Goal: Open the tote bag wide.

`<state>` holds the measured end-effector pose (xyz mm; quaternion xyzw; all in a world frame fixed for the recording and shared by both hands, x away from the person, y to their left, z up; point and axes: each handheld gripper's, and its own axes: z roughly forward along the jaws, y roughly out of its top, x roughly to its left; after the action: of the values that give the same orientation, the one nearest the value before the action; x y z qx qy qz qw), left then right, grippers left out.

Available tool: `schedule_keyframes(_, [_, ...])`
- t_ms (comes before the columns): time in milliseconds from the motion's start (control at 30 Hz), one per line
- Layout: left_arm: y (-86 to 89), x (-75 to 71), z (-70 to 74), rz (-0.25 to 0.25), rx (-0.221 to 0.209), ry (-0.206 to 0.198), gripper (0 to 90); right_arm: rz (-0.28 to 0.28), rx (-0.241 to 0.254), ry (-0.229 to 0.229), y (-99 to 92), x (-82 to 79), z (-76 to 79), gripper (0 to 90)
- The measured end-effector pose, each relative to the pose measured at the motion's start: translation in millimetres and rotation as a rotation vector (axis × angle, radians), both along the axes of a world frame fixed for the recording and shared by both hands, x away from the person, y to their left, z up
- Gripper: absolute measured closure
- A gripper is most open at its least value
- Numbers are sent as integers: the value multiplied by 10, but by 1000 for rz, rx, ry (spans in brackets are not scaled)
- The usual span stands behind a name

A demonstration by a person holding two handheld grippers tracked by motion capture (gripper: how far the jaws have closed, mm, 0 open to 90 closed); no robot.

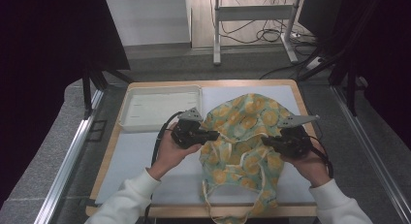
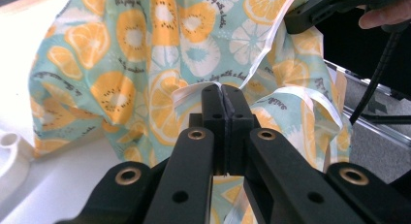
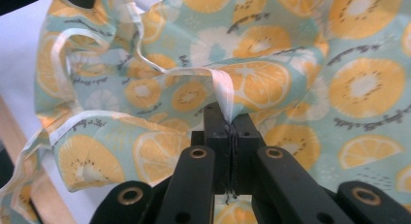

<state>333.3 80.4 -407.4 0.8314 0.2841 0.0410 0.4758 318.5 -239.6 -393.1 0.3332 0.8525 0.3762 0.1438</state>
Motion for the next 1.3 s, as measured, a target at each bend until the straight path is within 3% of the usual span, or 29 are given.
schedule_keyframes(533, [51,88,128,20,4,-24,900,-28,-4,-31,-26,163,127,880])
schedule_keyframes(933, [43,241,324,48,27,-53,900,-55,-8,-64,-44,326,255,880])
schedule_keyframes(1300, [3,372,404,70,19,-60,900,-72,-2,-100,-48,520,367,880])
